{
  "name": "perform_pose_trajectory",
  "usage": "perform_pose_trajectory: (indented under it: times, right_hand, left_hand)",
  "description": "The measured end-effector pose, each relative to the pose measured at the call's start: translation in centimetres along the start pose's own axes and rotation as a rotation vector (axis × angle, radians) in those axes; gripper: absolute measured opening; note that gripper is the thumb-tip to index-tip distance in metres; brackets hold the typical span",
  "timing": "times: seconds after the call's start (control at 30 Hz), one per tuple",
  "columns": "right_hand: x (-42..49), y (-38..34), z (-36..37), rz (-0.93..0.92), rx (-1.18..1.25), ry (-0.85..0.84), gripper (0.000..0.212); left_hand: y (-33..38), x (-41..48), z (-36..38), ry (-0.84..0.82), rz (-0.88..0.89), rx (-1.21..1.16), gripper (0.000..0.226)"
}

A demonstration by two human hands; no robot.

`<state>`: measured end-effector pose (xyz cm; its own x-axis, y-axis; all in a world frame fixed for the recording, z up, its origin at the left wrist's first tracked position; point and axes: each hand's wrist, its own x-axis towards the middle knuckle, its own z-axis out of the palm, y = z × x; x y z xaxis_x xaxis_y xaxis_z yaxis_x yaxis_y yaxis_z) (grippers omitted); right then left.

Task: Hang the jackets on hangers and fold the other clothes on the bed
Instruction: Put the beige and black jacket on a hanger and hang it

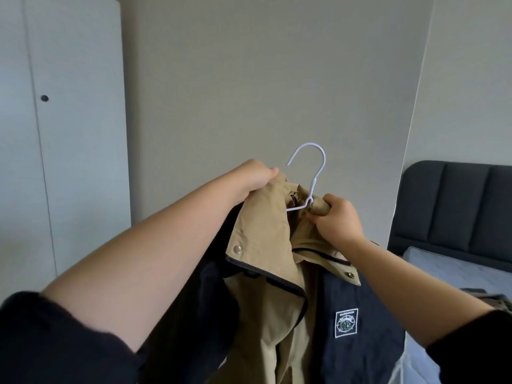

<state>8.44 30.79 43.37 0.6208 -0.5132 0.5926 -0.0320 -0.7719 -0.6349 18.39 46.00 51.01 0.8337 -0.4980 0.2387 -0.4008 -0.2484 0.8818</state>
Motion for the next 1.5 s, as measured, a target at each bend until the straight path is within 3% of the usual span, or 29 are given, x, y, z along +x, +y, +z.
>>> perform_pose_trajectory:
  times: [0.13,0.3,0.5,0.53,0.57,0.6,0.67,0.7,0.77,0.83,0.9,1.0,1.17,1.27,1.33,1.4,1.5]
  right_hand:
    - [-0.2,0.8,0.2,0.069,-0.022,0.061,0.01]
    - [-0.8,0.7,1.0,0.067,-0.002,0.023,0.018]
    - [-0.3,0.9,0.5,0.086,0.026,0.058,0.021]
    - [-0.2,0.9,0.4,0.096,0.05,0.064,0.022]
    - [-0.2,1.0,0.4,0.102,0.065,0.072,0.021]
    - [-0.3,1.1,0.4,0.107,0.065,0.084,0.02]
    - [-0.4,1.6,0.2,0.125,0.065,0.13,0.017]
    - [-0.4,1.8,0.0,0.136,0.08,0.155,0.017]
    - [0.0,2.1,-0.5,0.158,0.113,0.184,0.017]
    - [0.4,2.3,-0.8,0.17,0.13,0.185,0.018]
    - [0.5,2.3,-0.4,0.155,0.124,0.163,0.02]
    - [0.4,2.3,0.1,0.066,0.129,0.079,0.021]
    - [1.7,5.9,-2.0,0.024,-0.228,-0.013,0.019]
    - [1.9,7.5,-2.7,0.098,-0.273,-0.173,0.04]
    - [2.0,7.2,-2.7,0.08,-0.106,-0.185,0.046]
    - [2.2,6.7,-2.6,0.073,-0.051,-0.198,0.042]
    - [2.7,7.0,-2.1,0.066,-0.224,-0.154,0.021]
  left_hand:
    - [-0.8,-0.7,-1.0,-0.26,-0.231,-0.346,0.024]
    - [0.1,-1.0,-0.8,-0.243,-0.23,-0.274,0.02]
    - [0.5,-2.3,1.2,-0.273,-0.178,-0.687,0.028]
    - [-0.1,-2.4,1.9,-0.273,-0.14,-0.619,0.026]
    - [-0.7,-2.1,2.3,-0.222,-0.076,-0.391,0.019]
    - [-1.4,-1.9,2.5,-0.117,0.022,-0.041,0.008]
    - [-3.0,-1.2,2.2,0.188,0.279,0.631,0.019]
    - [-3.5,-1.1,2.1,0.232,0.424,0.737,0.019]
    - [-4.9,-1.2,1.7,0.099,0.535,0.632,0.018]
    - [-6.0,-1.2,1.5,-0.135,0.42,0.498,0.029]
    - [-6.6,-1.0,1.6,-0.208,0.339,0.666,0.043]
    - [-7.4,-0.2,1.7,-0.009,0.401,0.829,0.028]
    - [-8.6,0.9,0.3,0.313,0.329,0.579,0.018]
    - [-9.1,1.2,0.4,0.388,0.312,0.538,0.015]
    - [-9.5,1.1,0.7,0.423,0.319,0.516,0.019]
    - [-9.8,1.1,0.8,0.475,0.344,0.497,0.029]
    - [-9.9,1.4,1.7,0.485,0.36,0.485,0.038]
